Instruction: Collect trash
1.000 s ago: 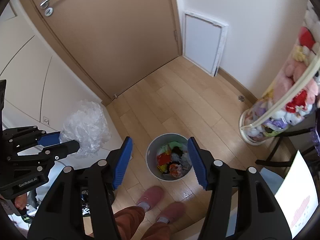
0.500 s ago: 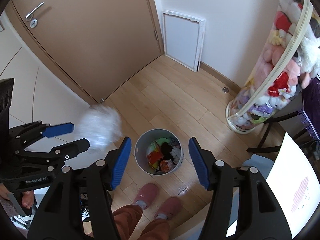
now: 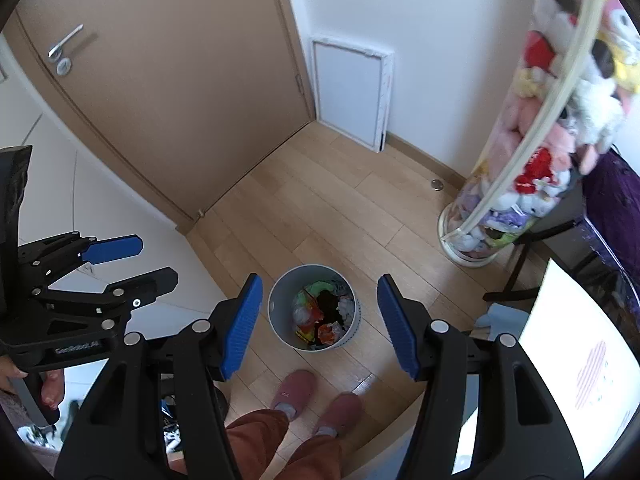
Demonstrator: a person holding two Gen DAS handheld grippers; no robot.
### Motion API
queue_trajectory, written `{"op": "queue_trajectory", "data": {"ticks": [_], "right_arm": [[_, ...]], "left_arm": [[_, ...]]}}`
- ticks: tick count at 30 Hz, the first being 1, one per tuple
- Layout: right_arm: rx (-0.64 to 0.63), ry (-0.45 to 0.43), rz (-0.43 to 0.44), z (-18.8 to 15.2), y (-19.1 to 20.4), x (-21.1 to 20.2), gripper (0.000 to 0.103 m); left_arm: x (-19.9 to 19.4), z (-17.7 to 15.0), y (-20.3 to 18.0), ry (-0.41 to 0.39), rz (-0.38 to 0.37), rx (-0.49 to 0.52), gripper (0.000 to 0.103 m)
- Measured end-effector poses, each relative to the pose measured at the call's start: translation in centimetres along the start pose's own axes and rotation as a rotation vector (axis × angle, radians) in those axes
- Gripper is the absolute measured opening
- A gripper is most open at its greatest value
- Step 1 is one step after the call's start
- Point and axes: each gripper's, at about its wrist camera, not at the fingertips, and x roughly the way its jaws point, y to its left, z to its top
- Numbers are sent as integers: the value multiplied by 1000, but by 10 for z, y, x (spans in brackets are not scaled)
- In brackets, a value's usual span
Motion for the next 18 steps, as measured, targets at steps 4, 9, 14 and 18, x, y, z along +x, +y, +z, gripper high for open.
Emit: {"op": "queue_trajectory", "data": {"ticks": [4, 9, 14, 18], "right_arm": [[53, -45, -35, -6, -2, -38, 67], [177, -107, -121, -26, -12, -89, 69], [347, -177, -252, -62, -32, -149, 71], [516, -229, -389, -110, -50, -205, 73]], "left_arm": [[-21, 10, -19, -23, -11, 106, 66], [-47, 24, -54, -67, -65, 267, 74], [-69, 28, -106, -119, -123, 456, 78], [-90, 23, -155, -127, -222, 594, 78]]}}
